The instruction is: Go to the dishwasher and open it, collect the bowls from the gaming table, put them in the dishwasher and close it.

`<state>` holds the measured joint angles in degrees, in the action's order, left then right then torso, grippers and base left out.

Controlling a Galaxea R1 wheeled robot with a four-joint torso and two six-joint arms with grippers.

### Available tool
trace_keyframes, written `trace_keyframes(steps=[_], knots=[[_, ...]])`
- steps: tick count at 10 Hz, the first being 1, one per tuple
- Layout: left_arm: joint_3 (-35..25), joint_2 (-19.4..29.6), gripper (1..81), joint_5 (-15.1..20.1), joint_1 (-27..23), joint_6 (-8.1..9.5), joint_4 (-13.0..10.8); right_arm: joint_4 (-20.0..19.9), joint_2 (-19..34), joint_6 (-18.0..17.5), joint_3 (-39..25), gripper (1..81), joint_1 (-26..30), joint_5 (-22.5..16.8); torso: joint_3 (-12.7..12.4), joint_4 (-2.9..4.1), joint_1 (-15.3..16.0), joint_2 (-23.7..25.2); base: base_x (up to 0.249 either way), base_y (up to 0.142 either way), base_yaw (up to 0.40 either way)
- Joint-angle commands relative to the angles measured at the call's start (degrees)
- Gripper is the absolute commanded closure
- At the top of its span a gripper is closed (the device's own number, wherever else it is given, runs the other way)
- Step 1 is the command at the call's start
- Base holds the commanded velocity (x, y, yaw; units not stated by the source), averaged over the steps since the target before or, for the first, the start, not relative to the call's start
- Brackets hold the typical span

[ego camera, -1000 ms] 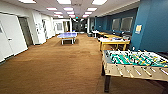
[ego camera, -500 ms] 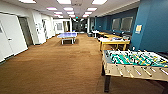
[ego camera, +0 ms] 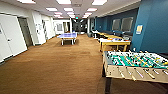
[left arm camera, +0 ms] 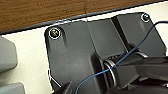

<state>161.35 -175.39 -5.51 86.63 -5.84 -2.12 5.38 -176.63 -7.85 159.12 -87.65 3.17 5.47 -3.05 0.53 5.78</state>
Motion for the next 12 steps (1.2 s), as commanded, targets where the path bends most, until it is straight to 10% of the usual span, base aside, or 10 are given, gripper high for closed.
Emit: trace_keyframes(steps=[1, 12], knots=[[0.19, 0.03, 1.0, 2.52, -2.82, 0.04, 0.1, 0.42, -0.24, 0.29, -0.32, 1.0, 2.96, -2.55, 0.0, 0.0, -0.02, 0.0, 0.166, 0.0, 0.0], [0.19, 0.03, 1.0, 2.52, -2.9, 0.04, 0.18, 0.42, -0.24, 0.29, -0.05, 1.0, 2.79, -2.55, -0.05, 0.0, -0.09, 0.0, 0.113, 0.0, 0.0]])
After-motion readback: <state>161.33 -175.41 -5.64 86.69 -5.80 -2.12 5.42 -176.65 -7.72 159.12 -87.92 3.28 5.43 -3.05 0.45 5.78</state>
